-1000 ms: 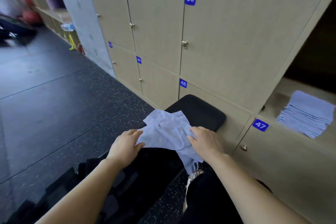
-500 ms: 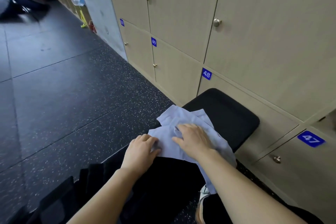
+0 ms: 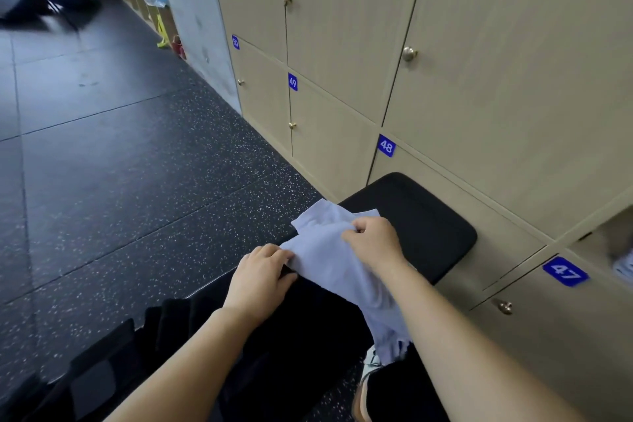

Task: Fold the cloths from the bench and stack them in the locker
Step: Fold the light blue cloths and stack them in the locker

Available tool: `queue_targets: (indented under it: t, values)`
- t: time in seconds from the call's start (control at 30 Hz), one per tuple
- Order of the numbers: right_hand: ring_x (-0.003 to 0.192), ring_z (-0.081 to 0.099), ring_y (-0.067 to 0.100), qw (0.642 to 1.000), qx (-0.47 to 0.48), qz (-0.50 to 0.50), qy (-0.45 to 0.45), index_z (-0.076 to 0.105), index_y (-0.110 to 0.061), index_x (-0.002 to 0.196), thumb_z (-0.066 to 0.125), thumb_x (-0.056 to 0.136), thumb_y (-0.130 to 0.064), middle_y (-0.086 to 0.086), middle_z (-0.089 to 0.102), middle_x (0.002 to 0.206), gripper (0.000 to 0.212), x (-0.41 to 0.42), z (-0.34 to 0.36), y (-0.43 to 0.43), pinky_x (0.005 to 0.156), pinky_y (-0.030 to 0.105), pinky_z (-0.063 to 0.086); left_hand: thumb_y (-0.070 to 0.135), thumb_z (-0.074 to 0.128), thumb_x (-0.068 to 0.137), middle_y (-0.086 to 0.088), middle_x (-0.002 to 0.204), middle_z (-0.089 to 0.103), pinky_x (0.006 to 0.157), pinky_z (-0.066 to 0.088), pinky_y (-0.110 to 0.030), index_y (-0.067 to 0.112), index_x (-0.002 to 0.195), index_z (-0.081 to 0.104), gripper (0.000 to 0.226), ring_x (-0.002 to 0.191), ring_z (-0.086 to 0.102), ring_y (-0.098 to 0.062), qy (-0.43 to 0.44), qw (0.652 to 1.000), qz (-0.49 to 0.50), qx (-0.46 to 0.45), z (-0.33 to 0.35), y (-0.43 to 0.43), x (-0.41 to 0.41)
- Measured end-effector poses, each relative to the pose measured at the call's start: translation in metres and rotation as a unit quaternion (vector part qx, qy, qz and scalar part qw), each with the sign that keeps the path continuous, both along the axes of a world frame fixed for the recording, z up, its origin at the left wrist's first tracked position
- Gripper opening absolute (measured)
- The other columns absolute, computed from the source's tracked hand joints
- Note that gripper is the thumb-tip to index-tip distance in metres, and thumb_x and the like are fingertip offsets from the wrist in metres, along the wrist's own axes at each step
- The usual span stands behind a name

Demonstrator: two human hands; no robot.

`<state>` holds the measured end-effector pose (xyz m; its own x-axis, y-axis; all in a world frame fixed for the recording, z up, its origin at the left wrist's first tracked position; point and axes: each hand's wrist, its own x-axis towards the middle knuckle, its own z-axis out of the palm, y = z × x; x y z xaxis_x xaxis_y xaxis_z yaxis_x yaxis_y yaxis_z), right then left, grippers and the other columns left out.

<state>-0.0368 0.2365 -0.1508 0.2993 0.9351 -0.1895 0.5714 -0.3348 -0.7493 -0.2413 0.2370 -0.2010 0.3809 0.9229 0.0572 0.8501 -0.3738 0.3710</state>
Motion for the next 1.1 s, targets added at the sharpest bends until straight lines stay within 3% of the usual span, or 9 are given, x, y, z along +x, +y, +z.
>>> queue_targets:
  t: [0.1,0.27,0.4,0.5,0.63,0.77,0.9,1.0,1.1]
  values:
    - [0.062,0.026,0.017,0.992,0.046,-0.034,0.109,0.041,0.002,0.060,0.058,0.077,-0.009,0.004,0.031,0.060,0.026,0.012,0.029,-0.014,0.056,0.028,0.022,0.038,0.061,0.091,0.008,0.117,0.059,0.098,0.039,-0.030,0.029,0.123,0.061,0.033,0.111,0.053,-0.017,-0.012,1.000,0.018,-0.002,0.018,-0.008,0.007]
    - [0.066,0.033,0.016,0.975,0.114,-0.053,0.183,0.051,-0.006,0.059,0.063,0.082,-0.009,0.001,0.039,0.062,0.026,0.026,0.071,-0.040,0.058,0.027,0.029,0.019,0.056,0.092,0.008,0.104,0.066,0.090,0.044,-0.024,0.023,0.106,0.071,0.021,0.100,0.060,-0.012,-0.127,0.988,0.027,-0.086,0.054,-0.024,0.033]
    - [0.071,0.047,0.014,0.954,0.159,-0.083,0.240,0.064,0.004,0.079,0.065,0.085,-0.011,0.004,0.056,0.071,0.016,0.037,0.096,-0.062,0.064,0.027,0.038,0.013,0.049,0.082,0.005,0.077,0.061,0.072,0.042,-0.021,0.015,0.073,0.064,0.018,0.079,0.053,-0.014,-0.359,0.901,0.045,-0.241,0.095,-0.035,0.061]
    - [0.072,0.052,0.013,0.937,0.180,-0.090,0.284,0.069,-0.008,0.074,0.066,0.086,-0.013,0.002,0.062,0.073,0.014,0.044,0.113,-0.081,0.065,0.026,0.042,0.028,0.057,0.084,0.001,0.074,0.060,0.075,0.041,-0.030,0.014,0.075,0.064,0.018,0.074,0.052,-0.015,-0.492,0.821,0.073,-0.281,0.127,-0.044,0.077]
    - [0.070,0.049,0.015,0.928,0.218,-0.114,0.281,0.067,-0.009,0.066,0.071,0.084,-0.026,0.003,0.058,0.071,0.025,0.054,0.134,-0.098,0.069,0.031,0.041,0.030,0.065,0.086,-0.010,0.082,0.065,0.083,0.049,-0.043,0.001,0.085,0.070,0.029,0.080,0.055,-0.021,-0.566,0.785,0.068,-0.243,0.164,-0.054,0.091]
    - [0.070,0.041,0.015,0.904,0.299,-0.148,0.267,0.058,0.009,0.075,0.068,0.084,-0.024,0.004,0.048,0.071,0.036,0.060,0.160,-0.110,0.067,0.030,0.036,0.019,0.060,0.096,-0.005,0.072,0.054,0.064,0.040,-0.027,-0.001,0.082,0.067,0.025,0.070,0.045,-0.016,-0.592,0.789,0.070,-0.145,0.199,-0.064,0.096]
    - [0.070,0.039,0.014,0.901,0.335,-0.122,0.249,0.058,0.015,0.080,0.064,0.090,-0.012,0.006,0.047,0.072,0.029,0.062,0.184,-0.120,0.056,0.024,0.036,0.024,0.064,0.093,0.001,0.069,0.058,0.064,0.039,-0.024,0.007,0.075,0.068,0.026,0.063,0.049,-0.007,-0.560,0.824,0.041,-0.080,0.229,-0.074,0.098]
    - [0.065,0.041,0.011,0.893,0.359,-0.115,0.246,0.060,0.009,0.077,0.065,0.089,-0.009,0.006,0.049,0.071,0.022,0.063,0.203,-0.126,0.051,0.014,0.035,0.029,0.068,0.091,0.005,0.084,0.067,0.074,0.045,-0.025,0.013,0.072,0.068,0.025,0.075,0.058,-0.005,-0.547,0.835,0.030,-0.040,0.246,-0.072,0.098]
    - [0.058,0.047,0.005,0.889,0.366,-0.110,0.250,0.061,0.000,0.076,0.067,0.088,-0.011,0.002,0.055,0.069,0.017,0.065,0.217,-0.132,0.053,0.011,0.040,0.037,0.064,0.093,0.000,0.080,0.059,0.071,0.038,-0.028,-0.006,0.081,0.060,0.045,0.072,0.050,-0.013,-0.556,0.829,0.000,-0.051,0.259,-0.071,0.100]
